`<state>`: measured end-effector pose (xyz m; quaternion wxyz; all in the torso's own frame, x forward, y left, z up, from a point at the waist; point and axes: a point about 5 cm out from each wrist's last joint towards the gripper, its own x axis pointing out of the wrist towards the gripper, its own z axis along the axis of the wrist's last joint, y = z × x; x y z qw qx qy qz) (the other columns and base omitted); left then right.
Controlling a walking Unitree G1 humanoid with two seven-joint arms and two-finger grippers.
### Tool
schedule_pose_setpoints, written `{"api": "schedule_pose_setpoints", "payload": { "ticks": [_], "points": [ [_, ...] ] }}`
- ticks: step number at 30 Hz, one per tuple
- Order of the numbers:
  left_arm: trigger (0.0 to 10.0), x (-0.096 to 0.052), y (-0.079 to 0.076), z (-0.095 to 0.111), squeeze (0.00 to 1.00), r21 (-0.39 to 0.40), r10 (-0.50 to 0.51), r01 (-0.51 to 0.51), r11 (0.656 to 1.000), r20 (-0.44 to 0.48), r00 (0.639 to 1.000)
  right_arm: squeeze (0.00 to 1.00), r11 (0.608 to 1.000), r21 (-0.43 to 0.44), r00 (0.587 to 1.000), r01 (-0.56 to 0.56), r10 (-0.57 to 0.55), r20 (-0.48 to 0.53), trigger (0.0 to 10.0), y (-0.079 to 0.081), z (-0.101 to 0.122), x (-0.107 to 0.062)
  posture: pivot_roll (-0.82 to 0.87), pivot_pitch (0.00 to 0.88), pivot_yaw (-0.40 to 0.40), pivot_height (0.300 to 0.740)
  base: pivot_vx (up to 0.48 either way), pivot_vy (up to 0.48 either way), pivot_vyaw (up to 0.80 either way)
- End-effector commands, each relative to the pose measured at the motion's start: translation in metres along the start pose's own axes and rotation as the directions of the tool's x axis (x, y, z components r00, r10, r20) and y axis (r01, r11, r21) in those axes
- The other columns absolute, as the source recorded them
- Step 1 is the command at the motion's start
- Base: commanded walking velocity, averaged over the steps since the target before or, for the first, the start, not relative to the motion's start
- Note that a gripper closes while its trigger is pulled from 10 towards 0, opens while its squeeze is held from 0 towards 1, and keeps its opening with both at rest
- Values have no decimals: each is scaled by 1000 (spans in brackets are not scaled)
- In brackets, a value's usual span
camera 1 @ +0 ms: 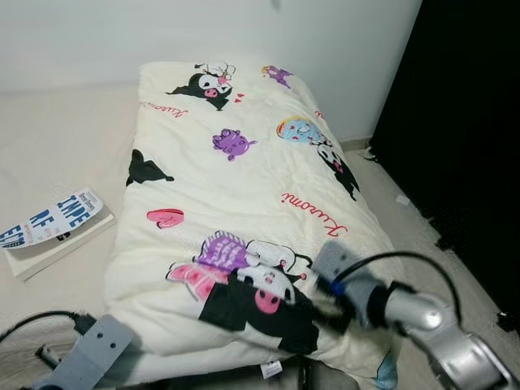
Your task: Clean up the room
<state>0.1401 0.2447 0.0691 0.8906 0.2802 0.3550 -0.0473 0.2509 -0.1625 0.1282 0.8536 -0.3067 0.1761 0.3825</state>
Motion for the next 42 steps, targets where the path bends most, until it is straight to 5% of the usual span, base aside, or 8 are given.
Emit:
{"api": "schedule_pose_setpoints", "payload": {
  "ticks": [1, 12, 21, 30, 31, 33, 34, 42],
  "points": [
    [10000, -3, 6, -29, 1000, -30, 39, -44, 999, -147, 988, 0, 1000, -17, 1000, 12, -12, -29, 10000, -2, -3, 1, 29, 145, 5, 517, 0, 0, 0],
    [10000, -7, -15, -57, 1000, 147, -219, 274, 950, -308, 926, 0, 1000, -16, 998, 26, -27, -65, 10000, -1, -9, 3, 38, 142, 1, 517, 0, 0, 0],
    [10000, -29, 6, -47, 1000, 366, -451, 617, 697, -446, 773, 0, 999, 14, 982, -46, 48, -183, 10000, 8, -32, -4, 44, 106, -12, 517, 0, 0, 0],
    [10000, -14, 44, 42, 1000, 426, -551, 513, 745, -39, 833, 0, 981, 107, 976, -159, 172, -135, 10000, 20, -31, -10, 42, 95, -18, 517, 0, 0, 0],
    [10000, -15, 47, 62, 745, 428, -581, 497, 755, 85, 809, 0, 980, 123, 979, -159, 172, -108, 10000, 18, -27, -11, 42, 91, -20, 517, 0, 0, 0],
    [10000, -15, 47, 62, 745, 428, -581, 497, 755, 85, 809, 0, 980, 123, 979, -159, 172, -108, 10000, 18, -27, -11, 42, 91, -20, 517, 0, 0, 0],
    [10000, -21, 46, 106, 0, 310, -596, 509, 803, 423, 682, 0, 973, 163, 985, -162, 170, -40, 10000, 15, -20, -14, 42, 82, -23, 517, 0, 0, 0],
    [10000, -22, 33, 148, 0, 121, -492, 649, 751, 758, 428, 0, 944, 257, 972, -208, 171, 159, 10000, 10, 1, -17, 26, 66, -22, 517, 0, 0, 0]
  ]
}}
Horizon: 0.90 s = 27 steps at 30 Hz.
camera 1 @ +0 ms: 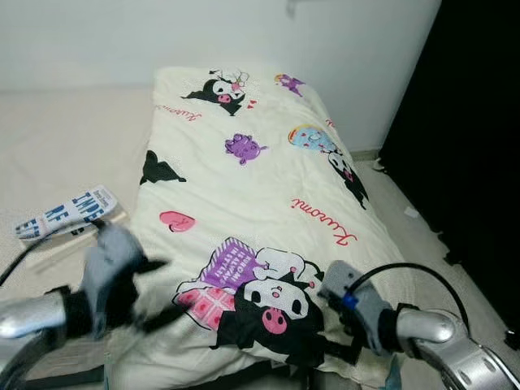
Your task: Clean up the room
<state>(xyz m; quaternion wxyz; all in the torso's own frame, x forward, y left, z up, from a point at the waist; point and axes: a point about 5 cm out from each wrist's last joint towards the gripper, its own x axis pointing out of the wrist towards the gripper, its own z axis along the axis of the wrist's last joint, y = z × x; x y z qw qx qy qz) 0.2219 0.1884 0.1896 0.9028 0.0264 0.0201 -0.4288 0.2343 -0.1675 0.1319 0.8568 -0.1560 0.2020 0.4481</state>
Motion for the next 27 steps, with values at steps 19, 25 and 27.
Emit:
{"api": "schedule_pose_setpoints", "payload": {
  "ticks": [19, 25, 27],
  "points": [
    [10000, 45, 32, -106, 0, -597, 153, -145, 789, -38, 988, 0, 629, 709, 943, 318, -131, -307, 10000, 10, -156, -18, -68, 67, -17, 517, 0, 0, 0],
    [10000, 33, 37, -142, 0, -584, 283, -332, 741, -178, 943, 0, 543, 737, 914, 403, -270, -302, 10000, 32, -179, -16, -72, 55, -9, 517, 0, 0, 0],
    [10000, 31, 40, -150, 0, -578, 341, -400, 711, -215, 915, 0, 522, 734, 896, 434, -338, -289, 10000, 30, -179, -11, -59, 56, -6, 517, 0, 0, 0]
  ]
}}
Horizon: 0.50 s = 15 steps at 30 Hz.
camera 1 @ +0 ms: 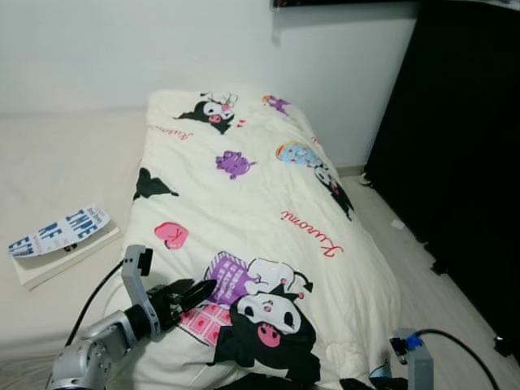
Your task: Clean up the room
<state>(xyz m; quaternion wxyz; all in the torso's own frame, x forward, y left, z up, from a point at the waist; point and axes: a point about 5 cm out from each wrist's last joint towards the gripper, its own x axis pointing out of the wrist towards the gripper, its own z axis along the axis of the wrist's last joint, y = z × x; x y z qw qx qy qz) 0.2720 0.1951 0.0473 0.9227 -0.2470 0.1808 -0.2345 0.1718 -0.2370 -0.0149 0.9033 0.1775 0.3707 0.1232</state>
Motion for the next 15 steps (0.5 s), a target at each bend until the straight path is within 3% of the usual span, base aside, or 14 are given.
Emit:
{"api": "schedule_pose_setpoints", "payload": {
  "ticks": [1, 2, 4, 5, 7, 10, 15],
  "points": [
    [10000, -3, 14, -9, 0, -33, 126, -125, 992, 17, 992, 0, 997, 39, 994, 69, -72, 82, 10000, -2, 2, 6, -58, 53, -7, 517, 0, 0, 0],
    [10000, -3, 14, -9, 0, -33, 126, -125, 992, 17, 992, 0, 997, 39, 994, 69, -72, 82, 10000, -2, 2, 6, -58, 53, -7, 517, 0, 0, 0],
    [10000, -3, 22, -13, 0, -70, 196, -192, 979, 52, 979, 0, 990, 113, 971, 79, -102, 218, 10000, -1, 17, 15, -37, 35, -12, 517, 0, 0, 0],
    [10000, -3, 22, -13, 0, -70, 196, -192, 979, 52, 979, 0, 990, 113, 971, 79, -102, 218, 10000, -1, 17, 15, -37, 35, -12, 517, 0, 0, 0],
    [10000, -3, 26, -12, 0, -112, 210, -199, 974, 94, 973, 0, 991, 132, 938, 23, -67, 340, 10000, 4, 44, 18, -27, 25, -19, 517, 0, 0, 0],
    [10000, -4, 28, -7, 0, -146, 201, -180, 973, 145, 969, 0, 995, 95, 887, -25, -22, 461, 10000, 9, 74, 14, -27, 18, -28, 517, 0, 0, 0],
    [10000, -5, 28, 2, 0, -199, 160, -117, 973, 216, 963, 0, 998, 57, 843, -40, 3, 538, 10000, 11, 97, 5, -28, 12, -32, 517, 0, 0, 0]
  ]
}}
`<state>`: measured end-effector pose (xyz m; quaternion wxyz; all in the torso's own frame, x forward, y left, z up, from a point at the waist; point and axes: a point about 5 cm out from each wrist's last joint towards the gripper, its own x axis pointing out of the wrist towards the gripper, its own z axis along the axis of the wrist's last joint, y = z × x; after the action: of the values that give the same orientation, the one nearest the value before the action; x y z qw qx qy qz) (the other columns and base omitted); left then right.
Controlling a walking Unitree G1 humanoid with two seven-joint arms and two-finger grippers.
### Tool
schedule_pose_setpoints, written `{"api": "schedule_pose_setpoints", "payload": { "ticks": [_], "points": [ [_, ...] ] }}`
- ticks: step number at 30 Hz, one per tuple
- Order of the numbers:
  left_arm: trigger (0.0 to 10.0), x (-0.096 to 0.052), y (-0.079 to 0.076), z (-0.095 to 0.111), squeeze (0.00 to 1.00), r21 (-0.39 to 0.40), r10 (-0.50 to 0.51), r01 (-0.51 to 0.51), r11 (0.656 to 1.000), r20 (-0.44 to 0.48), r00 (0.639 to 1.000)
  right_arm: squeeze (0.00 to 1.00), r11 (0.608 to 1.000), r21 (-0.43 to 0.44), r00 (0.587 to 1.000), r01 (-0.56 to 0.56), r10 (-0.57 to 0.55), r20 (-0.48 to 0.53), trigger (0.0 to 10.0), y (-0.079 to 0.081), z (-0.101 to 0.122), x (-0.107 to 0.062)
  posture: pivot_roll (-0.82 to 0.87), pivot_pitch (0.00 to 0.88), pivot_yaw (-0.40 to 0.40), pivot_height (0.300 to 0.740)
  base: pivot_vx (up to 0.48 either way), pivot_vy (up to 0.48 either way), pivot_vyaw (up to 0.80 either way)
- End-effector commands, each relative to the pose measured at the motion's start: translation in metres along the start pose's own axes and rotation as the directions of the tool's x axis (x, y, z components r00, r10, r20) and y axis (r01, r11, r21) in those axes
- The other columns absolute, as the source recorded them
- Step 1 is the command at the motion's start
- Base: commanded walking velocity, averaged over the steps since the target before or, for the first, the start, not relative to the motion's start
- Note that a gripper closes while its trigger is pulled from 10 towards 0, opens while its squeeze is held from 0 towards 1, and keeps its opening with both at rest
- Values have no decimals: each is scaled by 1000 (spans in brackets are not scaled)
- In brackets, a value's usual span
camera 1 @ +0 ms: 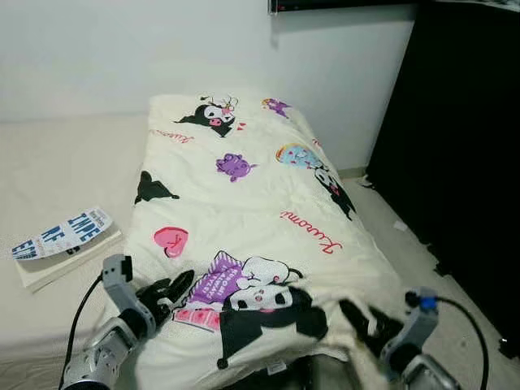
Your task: Clean up the room
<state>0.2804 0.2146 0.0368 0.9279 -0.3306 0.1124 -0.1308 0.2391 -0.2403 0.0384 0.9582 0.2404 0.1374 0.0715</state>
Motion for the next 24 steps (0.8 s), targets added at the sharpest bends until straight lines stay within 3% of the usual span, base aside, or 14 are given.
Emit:
{"api": "schedule_pose_setpoints", "payload": {
  "ticks": [1, 5, 7, 8, 9, 10, 12, 13, 15, 17, 19, 20, 21, 24],
  "points": [
    [10000, -3, 2, 4, 0, -49, -29, 30, 998, 30, 999, 0, 1000, -23, 996, -9, 11, 84, 10000, 2, 23, 1, -34, 10, -35, 517, 0, 0, 0],
    [10000, -4, -6, 5, 0, -53, -131, 132, 990, 30, 991, 0, 999, -47, 997, -19, 22, 73, 10000, 6, 30, 3, -39, 8, -39, 517, 0, 0, 0],
    [10000, -4, -8, 3, 0, -41, -172, 172, 984, 6, 985, 0, 997, -46, 986, -64, 56, -157, 10000, 9, 10, 1, -41, 6, -40, 517, 0, 0, 0],
    [10000, -4, -8, 3, 0, -41, -172, 172, 984, 6, 985, 0, 997, -46, 986, -64, 56, -157, 10000, 9, 10, 1, -41, 6, -40, 517, 0, 0, 0],
    [10000, -5, -10, 2, 0, -35, -189, 189, 981, -4, 982, 0, 982, -140, 956, -123, 80, -282, 10000, 12, -1, -5, -41, 6, -40, 517, 0, 0, 0],
    [10000, -5, -11, 1, 0, -31, -209, 208, 978, -15, 978, 0, 964, -163, 903, -209, 126, -411, 10000, 15, -13, -17, -43, 8, -34, 517, 0, 0, 0],
    [10000, -6, -11, 0, 0, -27, -219, 218, 976, -21, 976, 0, 944, -179, 863, -276, 162, -479, 10000, 18, -18, -26, -42, 8, -34, 517, 0, 0, 0],
    [10000, -6, -11, 0, 0, -27, -219, 218, 976, -21, 976, 0, 944, -179, 863, -276, 162, -479, 10000, 18, -18, -26, -42, 8, -34, 517, 0, 0, 0],
    [10000, -7, -11, 1, 0, -22, -226, 226, 974, -23, 974, 0, 887, -208, 782, -413, 228, -580, 10000, 23, -12, -49, -48, 13, -30, 517, 0, 0, 0],
    [10000, -7, -11, 2, 0, -23, -226, 225, 974, -21, 974, 0, 866, -224, 770, -448, 246, -589, 10000, 25, -4, -56, -48, 13, -30, 517, 0, 0, 0],
    [10000, -8, -11, 3, 0, -22, -230, 230, 973, -15, 973, 0, 834, -245, 800, -495, 326, -504, 10000, 34, 23, -59, -52, 15, -31, 517, 0, 0, 0],
    [10000, -8, -11, 3, 0, -22, -230, 230, 973, -15, 973, 0, 834, -245, 800, -495, 326, -504, 10000, 34, 23, -59, -52, 15, -31, 517, 0, 0, 0],
    [10000, -6, -11, 6, 0, -22, -227, 227, 974, -1, 974, 0, 834, -262, 839, -485, 360, -408, 10000, 38, 39, -54, -52, 15, -31, 517, 0, 0, 0],
    [10000, -6, -11, 8, 0, -22, -224, 224, 974, 10, 975, 0, 837, -271, 860, -476, 379, -342, 10000, 41, 49, -51, -51, 15, -29, 517, 0, 0, 0]
  ]
}}
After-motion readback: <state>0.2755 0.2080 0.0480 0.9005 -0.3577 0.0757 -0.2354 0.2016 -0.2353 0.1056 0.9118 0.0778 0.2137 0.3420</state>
